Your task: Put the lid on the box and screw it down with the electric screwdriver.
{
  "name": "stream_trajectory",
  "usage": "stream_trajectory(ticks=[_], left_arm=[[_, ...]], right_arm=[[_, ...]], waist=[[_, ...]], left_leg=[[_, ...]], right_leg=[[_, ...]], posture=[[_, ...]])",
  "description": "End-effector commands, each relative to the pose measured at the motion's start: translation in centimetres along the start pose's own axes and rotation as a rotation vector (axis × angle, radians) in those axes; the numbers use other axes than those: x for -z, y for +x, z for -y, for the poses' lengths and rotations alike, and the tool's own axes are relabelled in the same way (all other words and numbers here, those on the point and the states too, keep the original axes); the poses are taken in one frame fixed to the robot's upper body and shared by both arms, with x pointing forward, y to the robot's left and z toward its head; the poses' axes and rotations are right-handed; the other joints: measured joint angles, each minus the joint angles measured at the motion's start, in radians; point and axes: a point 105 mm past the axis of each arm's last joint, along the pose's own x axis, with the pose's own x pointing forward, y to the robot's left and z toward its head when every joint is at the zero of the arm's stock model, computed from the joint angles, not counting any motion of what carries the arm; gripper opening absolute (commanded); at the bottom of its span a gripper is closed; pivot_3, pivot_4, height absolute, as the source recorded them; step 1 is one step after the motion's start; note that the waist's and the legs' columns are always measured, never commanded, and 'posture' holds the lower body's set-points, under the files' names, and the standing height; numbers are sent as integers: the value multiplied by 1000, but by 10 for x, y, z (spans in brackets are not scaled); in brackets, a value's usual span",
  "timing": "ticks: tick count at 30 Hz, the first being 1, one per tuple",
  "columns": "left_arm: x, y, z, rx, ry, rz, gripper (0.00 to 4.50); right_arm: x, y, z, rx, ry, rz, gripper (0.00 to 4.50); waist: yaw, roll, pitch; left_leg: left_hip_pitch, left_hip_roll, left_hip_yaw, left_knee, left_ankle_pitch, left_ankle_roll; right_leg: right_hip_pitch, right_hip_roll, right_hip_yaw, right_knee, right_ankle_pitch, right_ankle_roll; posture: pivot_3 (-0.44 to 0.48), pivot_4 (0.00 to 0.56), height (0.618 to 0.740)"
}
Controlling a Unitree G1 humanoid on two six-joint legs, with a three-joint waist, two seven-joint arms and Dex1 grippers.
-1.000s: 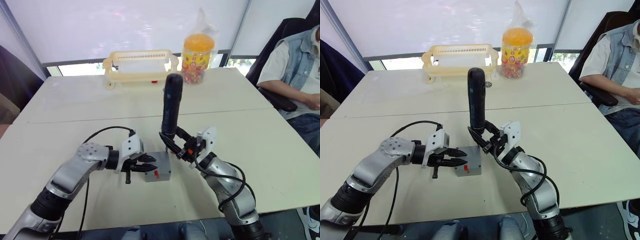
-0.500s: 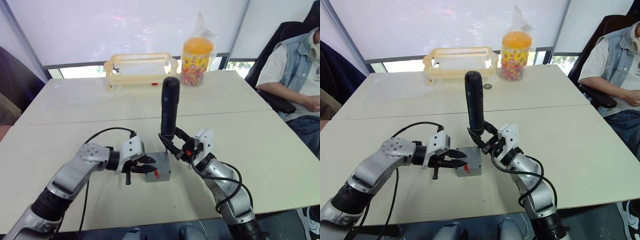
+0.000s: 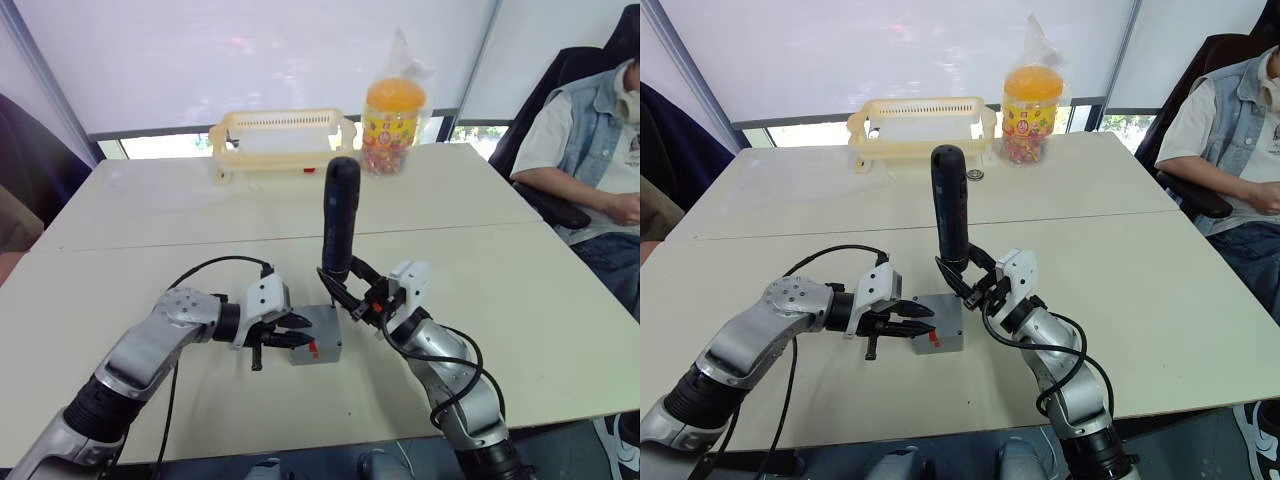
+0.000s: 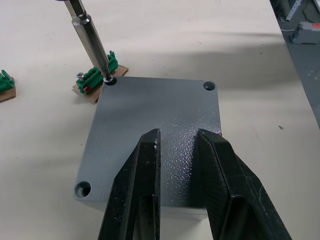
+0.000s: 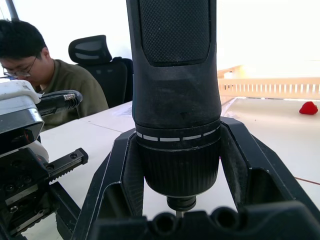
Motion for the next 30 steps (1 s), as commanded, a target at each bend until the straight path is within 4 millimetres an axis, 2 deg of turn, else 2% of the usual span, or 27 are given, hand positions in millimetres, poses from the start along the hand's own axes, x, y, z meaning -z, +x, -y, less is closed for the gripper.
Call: stream_trajectory(ticks=[1,5,30], left_arm=[[14,2,3,9,-33,-61,1114],[14,2,2,7,-33,-61,1114],[15,1,0,-8,-33,-56,1114]], right_arm=[[28,-9,2,17,45,-106,1719],[33,-10,0,0,36,-126,1719],[61,-22,0,-4,60,-233,1719]], waist=[[0,0,0],[-1,0,0],[-1,-1,-4]], left_leg=[[1,0,0,0,0,0],[11,1,-1,-2,-2,3],[11,1,-3,-2,-2,3]], right_leg=[[1,0,0,0,0,0],[10,0,0,-2,-6,-2],[11,-1,-2,-2,-9,1]], posture=[[0,150,740],[0,150,740],[0,150,740]])
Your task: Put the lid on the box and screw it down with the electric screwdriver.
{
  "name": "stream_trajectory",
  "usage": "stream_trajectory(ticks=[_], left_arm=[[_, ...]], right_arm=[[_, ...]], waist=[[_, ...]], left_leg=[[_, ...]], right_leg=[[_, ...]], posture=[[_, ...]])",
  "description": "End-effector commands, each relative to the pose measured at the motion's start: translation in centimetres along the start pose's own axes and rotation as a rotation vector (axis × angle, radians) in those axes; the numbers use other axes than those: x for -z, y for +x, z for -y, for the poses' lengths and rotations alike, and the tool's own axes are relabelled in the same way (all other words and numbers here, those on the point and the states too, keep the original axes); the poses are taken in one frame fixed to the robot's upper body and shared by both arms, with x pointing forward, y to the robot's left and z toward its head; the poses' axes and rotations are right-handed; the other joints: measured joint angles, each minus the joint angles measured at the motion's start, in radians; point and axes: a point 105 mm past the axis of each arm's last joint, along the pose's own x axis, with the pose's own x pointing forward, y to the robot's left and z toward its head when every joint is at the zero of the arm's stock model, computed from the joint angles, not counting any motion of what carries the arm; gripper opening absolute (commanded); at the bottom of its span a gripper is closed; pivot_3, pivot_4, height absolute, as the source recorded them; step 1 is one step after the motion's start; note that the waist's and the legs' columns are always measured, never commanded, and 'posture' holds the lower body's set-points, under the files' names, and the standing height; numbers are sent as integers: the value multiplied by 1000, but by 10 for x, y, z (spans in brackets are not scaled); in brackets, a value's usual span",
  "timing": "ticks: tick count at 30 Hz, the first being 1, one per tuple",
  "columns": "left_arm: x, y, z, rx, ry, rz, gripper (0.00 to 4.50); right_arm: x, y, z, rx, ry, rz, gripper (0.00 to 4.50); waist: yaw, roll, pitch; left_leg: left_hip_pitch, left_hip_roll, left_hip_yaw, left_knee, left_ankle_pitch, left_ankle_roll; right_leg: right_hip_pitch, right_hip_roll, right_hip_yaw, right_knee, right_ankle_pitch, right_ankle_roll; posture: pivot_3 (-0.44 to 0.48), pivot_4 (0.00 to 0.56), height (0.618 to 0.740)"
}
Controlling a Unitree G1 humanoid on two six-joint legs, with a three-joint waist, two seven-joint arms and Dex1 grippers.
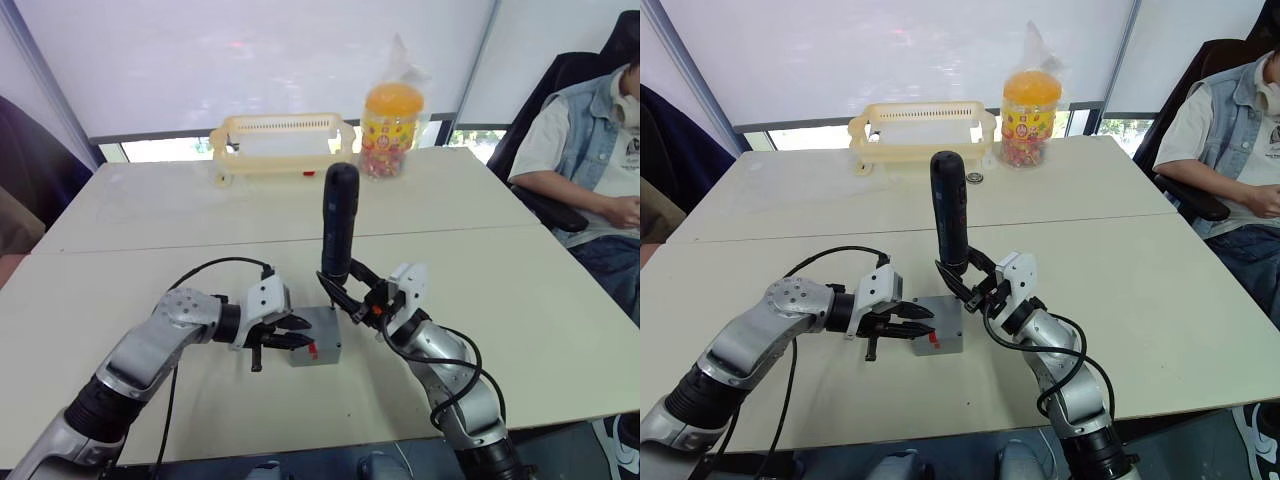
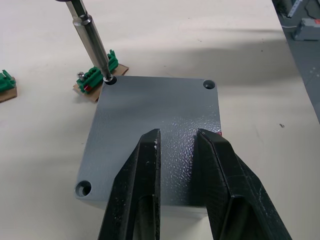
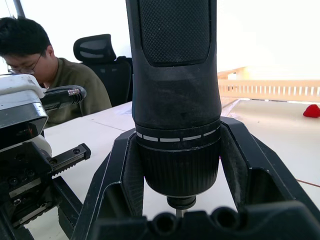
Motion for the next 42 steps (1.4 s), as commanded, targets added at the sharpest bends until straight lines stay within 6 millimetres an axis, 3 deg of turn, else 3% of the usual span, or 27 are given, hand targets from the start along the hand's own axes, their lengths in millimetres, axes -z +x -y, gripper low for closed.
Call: stream_trajectory(ticks=[1,16,42], left_arm=[[12,1,0,-5,-31,-44,1114],[13,1,0,-9,-33,-45,1114],[18,3,1,1,-56,-50,1114]], right_arm=[[55,-20,1,23,65,-224,1719],[63,-25,-2,22,71,-256,1719],[62,-24,5,41,27,-246,1719]], waist=[[0,0,-1],[1,-1,-4],[3,-4,-6]], left_leg=[[0,0,0,0,0,0],[0,0,-2,-1,0,0],[3,0,-5,-11,0,0]], right_leg=[[0,0,0,0,0,0],[0,-1,-1,-1,-2,0],[0,-2,-4,-3,-4,-4]], posture=[[0,150,740],[0,150,740],[0,150,740]])
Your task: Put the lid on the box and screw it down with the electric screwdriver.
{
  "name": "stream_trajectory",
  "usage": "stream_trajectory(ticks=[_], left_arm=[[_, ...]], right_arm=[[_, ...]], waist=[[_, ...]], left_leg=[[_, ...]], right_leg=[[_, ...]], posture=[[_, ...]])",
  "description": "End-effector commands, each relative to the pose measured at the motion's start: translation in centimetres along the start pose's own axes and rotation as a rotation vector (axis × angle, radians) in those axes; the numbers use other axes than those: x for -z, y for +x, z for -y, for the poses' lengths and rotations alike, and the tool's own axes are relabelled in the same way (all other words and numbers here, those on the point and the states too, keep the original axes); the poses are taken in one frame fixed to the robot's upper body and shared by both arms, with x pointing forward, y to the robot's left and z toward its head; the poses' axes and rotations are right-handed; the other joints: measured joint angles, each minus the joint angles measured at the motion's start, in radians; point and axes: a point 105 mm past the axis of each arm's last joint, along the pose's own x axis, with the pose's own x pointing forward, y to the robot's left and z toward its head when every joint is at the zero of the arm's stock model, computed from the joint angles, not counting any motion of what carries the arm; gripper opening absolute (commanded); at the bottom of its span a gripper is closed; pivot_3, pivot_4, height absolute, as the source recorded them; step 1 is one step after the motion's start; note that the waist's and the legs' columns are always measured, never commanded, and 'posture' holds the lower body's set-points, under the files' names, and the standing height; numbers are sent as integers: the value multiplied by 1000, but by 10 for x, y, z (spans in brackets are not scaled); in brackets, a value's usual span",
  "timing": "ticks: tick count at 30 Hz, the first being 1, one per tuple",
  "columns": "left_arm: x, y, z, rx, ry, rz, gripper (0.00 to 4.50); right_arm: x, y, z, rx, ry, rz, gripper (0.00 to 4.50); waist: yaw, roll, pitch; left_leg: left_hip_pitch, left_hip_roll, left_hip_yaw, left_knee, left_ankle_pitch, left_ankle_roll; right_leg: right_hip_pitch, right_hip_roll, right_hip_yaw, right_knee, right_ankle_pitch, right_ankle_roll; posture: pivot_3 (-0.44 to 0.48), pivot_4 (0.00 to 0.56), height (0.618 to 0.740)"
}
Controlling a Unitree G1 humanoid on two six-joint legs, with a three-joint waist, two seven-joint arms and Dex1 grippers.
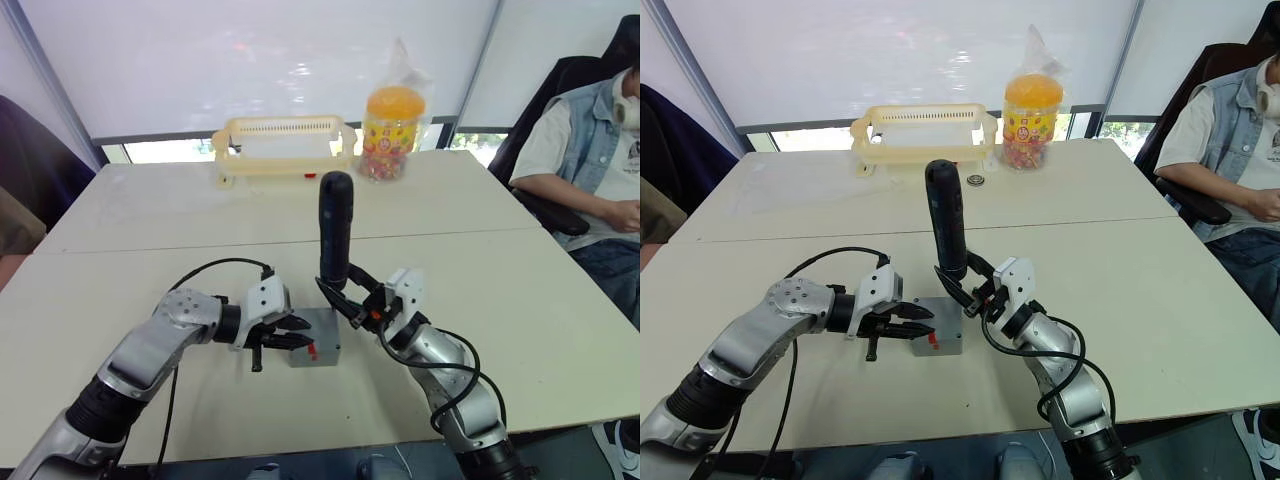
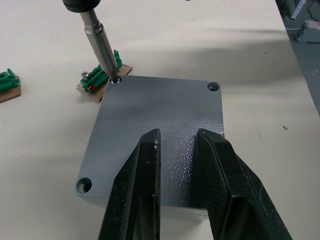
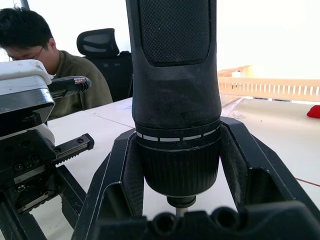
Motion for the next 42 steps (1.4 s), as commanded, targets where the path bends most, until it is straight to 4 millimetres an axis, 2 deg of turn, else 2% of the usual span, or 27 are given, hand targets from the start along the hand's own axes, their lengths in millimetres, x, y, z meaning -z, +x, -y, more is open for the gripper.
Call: stream_trajectory(ticks=[1,6,9,10,14,17,19,25,27,28,30,33,35,38,39,42], left_arm=[[16,2,2,6,-50,-51,1114],[20,2,3,7,-67,-53,1114],[21,3,3,4,-74,-53,1114],[21,4,3,4,-76,-53,1114],[27,5,5,13,-86,-75,1114],[35,6,6,19,-76,-113,1114],[41,6,5,17,-57,-133,1114],[31,5,8,11,-94,-64,1114],[26,4,8,8,-103,-37,1114],[17,2,4,-12,-110,3,1114],[-6,-5,-3,-44,-114,81,1114],[-44,-20,-7,-39,-81,165,1114],[-57,-28,-6,-32,-52,171,1114],[-64,-34,1,-20,31,99,1114],[-64,-35,5,-10,51,80,1114],[-69,-35,14,17,83,66,1114]], right_arm=[[56,-20,5,43,49,-232,1719],[53,-18,9,66,54,-223,1719],[43,-16,11,74,51,-175,1719],[34,-14,12,81,51,-139,1719],[-44,1,17,81,18,85,1719],[-86,5,14,60,20,169,1719],[-104,6,16,63,32,192,1719],[-137,-2,55,203,208,233,1719],[-139,-6,66,231,272,210,1719],[-132,-8,76,270,297,128,1719],[-118,-17,86,292,320,-45,1719],[-104,-38,88,227,373,-304,1719],[-96,-56,94,235,378,-457,1719],[-74,-104,106,295,453,-729,1719],[-70,-117,109,320,478,-792,1719],[-61,-141,117,388,565,-882,1719]], waist=[[0,0,0],[0,0,0],[0,1,0],[0,1,0],[2,6,5],[3,11,11],[3,12,11],[1,12,11],[1,12,11],[1,13,11],[2,14,13],[2,10,29],[1,11,36],[2,12,36],[3,12,36],[2,12,37]], left_leg=[[0,0,0,0,0,0],[0,0,-1,0,0,0],[-1,0,-2,-1,0,0],[-1,0,-2,-1,0,0],[-4,0,-4,-1,0,0],[-8,-1,-4,-1,0,0],[-12,-1,-4,-1,0,-1],[-21,-1,-4,-3,1,-1],[-22,-1,-3,-3,1,-1],[-22,-1,-3,-2,1,-1],[-22,-1,-3,-2,1,-1],[-24,-1,-3,-2,1,-1],[-27,-1,-3,-2,1,-1],[-40,-1,-2,-1,1,0],[-41,-1,-1,-1,1,1],[-43,-1,4,-2,-2,6]], right_leg=[[0,0,0,0,0,0],[0,0,-1,-1,0,0],[0,0,-1,-2,0,0],[0,0,-1,-2,0,0],[0,0,-2,-5,0,0],[-3,0,-2,-6,1,-1],[-6,0,-3,-6,2,-2],[-17,0,-3,-6,6,-1],[-17,0,-3,-7,4,-4],[-17,0,-3,-7,4,-5],[-17,-1,-3,-8,4,-5],[-17,0,-4,-8,4,-5],[-20,0,-5,-9,5,-5],[-32,0,-5,-8,9,3],[-33,0,-5,-8,9,3],[-33,0,-5,-13,8,4]], posture=[[0,150,740],[0,150,740],[0,150,740],[0,150,740],[0,150,740],[0,150,740],[0,150,740],[0,150,740],[0,150,740],[0,150,740],[0,150,740],[0,150,740],[0,150,740],[0,150,740],[0,150,740],[0,150,740]])
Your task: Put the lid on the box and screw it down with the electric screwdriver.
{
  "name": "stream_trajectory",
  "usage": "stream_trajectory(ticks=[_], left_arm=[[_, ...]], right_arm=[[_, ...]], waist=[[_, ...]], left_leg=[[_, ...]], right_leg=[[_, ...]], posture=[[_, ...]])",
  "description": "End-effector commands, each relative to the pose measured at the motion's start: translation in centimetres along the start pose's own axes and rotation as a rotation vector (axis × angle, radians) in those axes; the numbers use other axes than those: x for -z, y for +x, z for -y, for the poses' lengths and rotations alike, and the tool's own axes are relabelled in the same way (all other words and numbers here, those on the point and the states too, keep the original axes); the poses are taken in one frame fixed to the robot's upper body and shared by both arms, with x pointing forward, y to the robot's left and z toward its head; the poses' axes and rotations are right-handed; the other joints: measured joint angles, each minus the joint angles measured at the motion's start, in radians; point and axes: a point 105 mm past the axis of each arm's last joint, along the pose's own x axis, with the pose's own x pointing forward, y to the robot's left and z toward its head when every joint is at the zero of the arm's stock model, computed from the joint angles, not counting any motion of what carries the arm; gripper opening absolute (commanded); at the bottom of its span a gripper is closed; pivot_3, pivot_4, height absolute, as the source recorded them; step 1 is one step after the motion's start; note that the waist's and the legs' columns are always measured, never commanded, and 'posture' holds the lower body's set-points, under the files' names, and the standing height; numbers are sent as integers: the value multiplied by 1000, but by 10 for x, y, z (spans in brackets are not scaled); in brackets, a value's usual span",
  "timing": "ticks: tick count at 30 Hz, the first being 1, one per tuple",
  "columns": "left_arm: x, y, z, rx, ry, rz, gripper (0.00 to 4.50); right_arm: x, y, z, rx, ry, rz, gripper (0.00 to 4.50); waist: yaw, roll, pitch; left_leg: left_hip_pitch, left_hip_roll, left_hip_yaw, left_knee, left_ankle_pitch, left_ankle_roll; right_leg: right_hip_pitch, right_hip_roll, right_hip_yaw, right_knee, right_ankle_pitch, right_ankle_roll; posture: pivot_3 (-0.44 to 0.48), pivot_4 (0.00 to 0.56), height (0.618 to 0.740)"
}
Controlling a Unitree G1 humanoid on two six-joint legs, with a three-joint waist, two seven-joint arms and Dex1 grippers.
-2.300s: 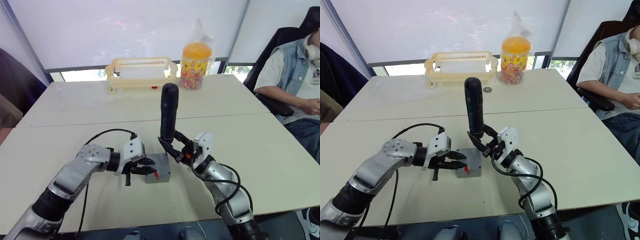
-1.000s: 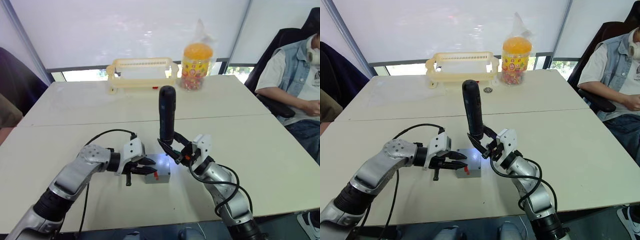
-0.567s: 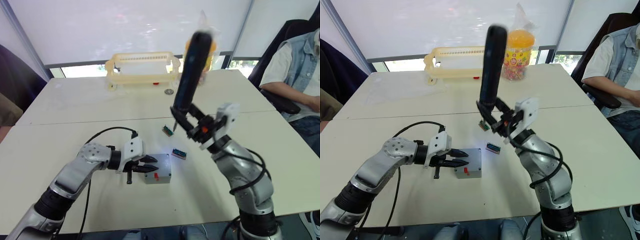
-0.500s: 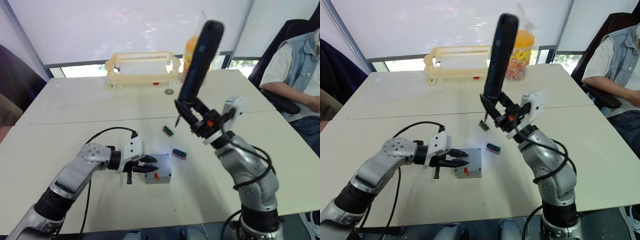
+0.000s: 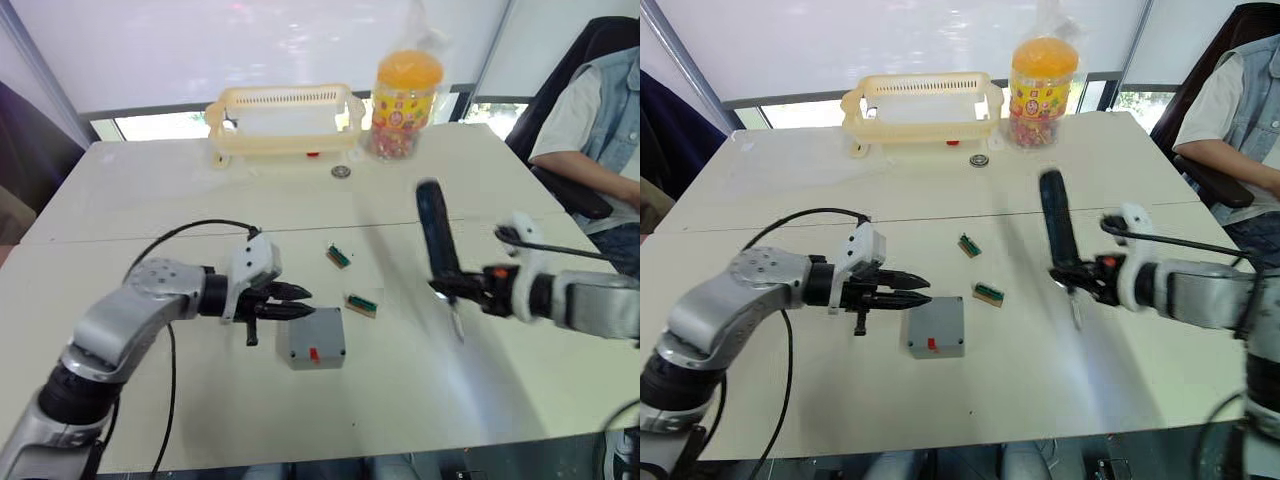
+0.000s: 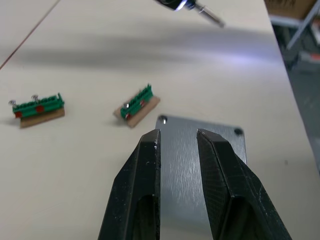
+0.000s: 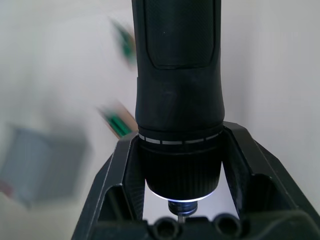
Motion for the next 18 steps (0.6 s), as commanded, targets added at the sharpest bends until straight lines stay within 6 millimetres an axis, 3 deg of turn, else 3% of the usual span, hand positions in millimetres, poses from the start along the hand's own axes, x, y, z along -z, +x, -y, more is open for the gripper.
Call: stream_trajectory(ticks=[1,4,6,15,18], left_arm=[[-14,2,12,37,55,18,1114],[-14,5,12,18,86,-1,1114],[-11,8,11,10,94,-7,1114],[6,13,4,-55,29,-12,1114],[9,8,-2,-93,-9,1,1073]], right_arm=[[-2,-12,7,-20,77,-4,1719],[14,-6,21,25,164,-66,1719],[19,-2,19,22,173,-93,1719],[17,14,35,114,190,-120,1719],[17,17,32,106,157,-128,3098]], waist=[[-3,-1,1],[-3,-1,1],[-2,-1,1],[-3,-2,1],[-1,-2,1]], left_leg=[[-1,0,1,0,0,0],[1,0,5,2,0,0],[2,0,6,4,0,0],[2,0,10,16,0,0],[3,0,10,18,0,0]], right_leg=[[0,0,0,-1,0,0],[0,0,4,-1,1,2],[2,1,4,-1,1,2],[4,3,7,2,6,1],[7,3,8,1,7,2]], posture=[[0,150,740],[0,150,740],[0,150,740],[0,150,740],[0,150,740]])
